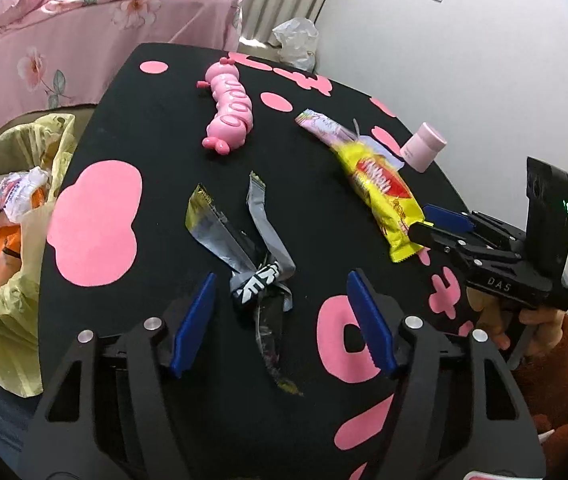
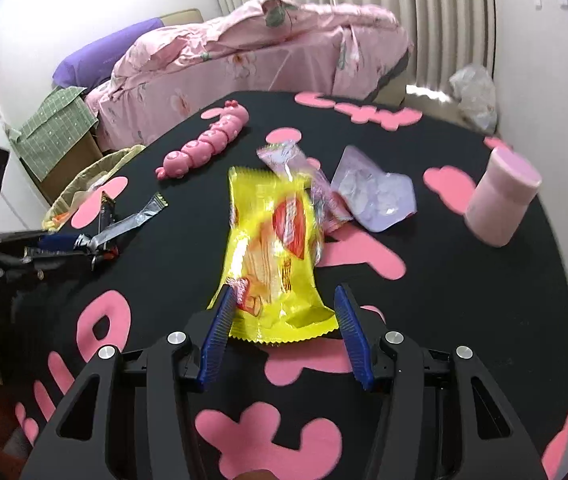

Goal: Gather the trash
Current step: 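Grasp the silver foil wrapper with the left tool while the right tool reaches for the clear wrapper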

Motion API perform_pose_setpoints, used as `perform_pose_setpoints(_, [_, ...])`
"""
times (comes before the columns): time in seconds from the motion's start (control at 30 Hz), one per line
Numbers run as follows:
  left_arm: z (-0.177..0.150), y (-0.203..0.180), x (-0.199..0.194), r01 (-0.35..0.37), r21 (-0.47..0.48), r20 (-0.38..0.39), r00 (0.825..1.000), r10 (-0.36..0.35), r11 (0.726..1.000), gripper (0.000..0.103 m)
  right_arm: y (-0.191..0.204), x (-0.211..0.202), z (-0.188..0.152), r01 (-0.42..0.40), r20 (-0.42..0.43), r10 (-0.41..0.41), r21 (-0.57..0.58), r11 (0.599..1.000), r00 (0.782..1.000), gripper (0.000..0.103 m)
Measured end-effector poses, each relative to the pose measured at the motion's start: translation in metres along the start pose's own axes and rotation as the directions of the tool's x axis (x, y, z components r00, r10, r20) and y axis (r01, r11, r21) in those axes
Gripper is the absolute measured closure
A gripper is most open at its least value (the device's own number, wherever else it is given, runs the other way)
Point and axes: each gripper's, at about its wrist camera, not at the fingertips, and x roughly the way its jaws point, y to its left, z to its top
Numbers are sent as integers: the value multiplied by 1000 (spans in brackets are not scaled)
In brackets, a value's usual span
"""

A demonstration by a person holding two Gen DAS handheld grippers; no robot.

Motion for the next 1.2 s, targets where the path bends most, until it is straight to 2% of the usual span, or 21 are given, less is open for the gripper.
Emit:
perform_pose_setpoints(0.17, [-4,2,-4,20,-16,9,1000,-20,1000,40,9,14,4,10,-46,-11,-30,1000,999,54])
perform_pose_setpoints(0.33, [-7,-2,-20,1,21,61,998,-2,1000,40,9,-15,18,-2,86,3,-11,1000,996,54])
perform_pose_setpoints(0.47, [-2,-2,-37,-17,27,117,993,14,999,40,-14,-35,22,54,175,-71,98,994,982,54])
perform_pose_setpoints(0.53, [2,-1,-39,-17,21,126,992,14,1000,40,-26,-36,21,76,180,-103,153,985,978,54])
perform_pose_setpoints(0.67, [2,-3,-35,-20,36,114,993,16,999,40,-43,-31,19,68,165,-102,197,978,981,54])
perform_pose_setpoints(0.77, [1,-6,-29,-20,48,92,996,16,999,40,-44,-22,31,74,160,-91,112,991,983,54])
perform_pose_setpoints(0.83, [1,-7,-27,-21,50,87,996,16,999,40,-52,-5,49,116,119,-126,91,989,985,54])
perform_pose_setpoints(0.9, [1,-8,-26,-24,51,88,996,19,998,40,-67,18,64,164,44,-172,152,975,984,54])
perform_pose_setpoints(0.97, [1,-8,-28,-30,52,92,995,25,998,40,-78,36,69,140,10,-145,221,965,989,54])
perform_pose_setpoints(1.07, [1,-4,-29,-37,43,95,995,33,998,40,-85,61,72,156,-59,-145,260,953,988,55])
perform_pose_setpoints(1.1, [2,-2,-30,-39,37,97,995,35,999,40,-82,63,71,169,-41,-164,249,954,986,56])
perform_pose_setpoints(1.13, [2,0,-31,-38,32,100,994,35,999,40,-77,65,71,176,-37,-172,221,959,984,66])
perform_pose_setpoints(1.17, [2,2,-32,-36,25,102,994,33,999,40,-71,67,71,184,-37,-181,188,965,983,79])
perform_pose_setpoints(1.2, [2,4,-32,-31,19,102,994,29,999,40,-64,65,71,148,-26,-146,157,977,989,92])
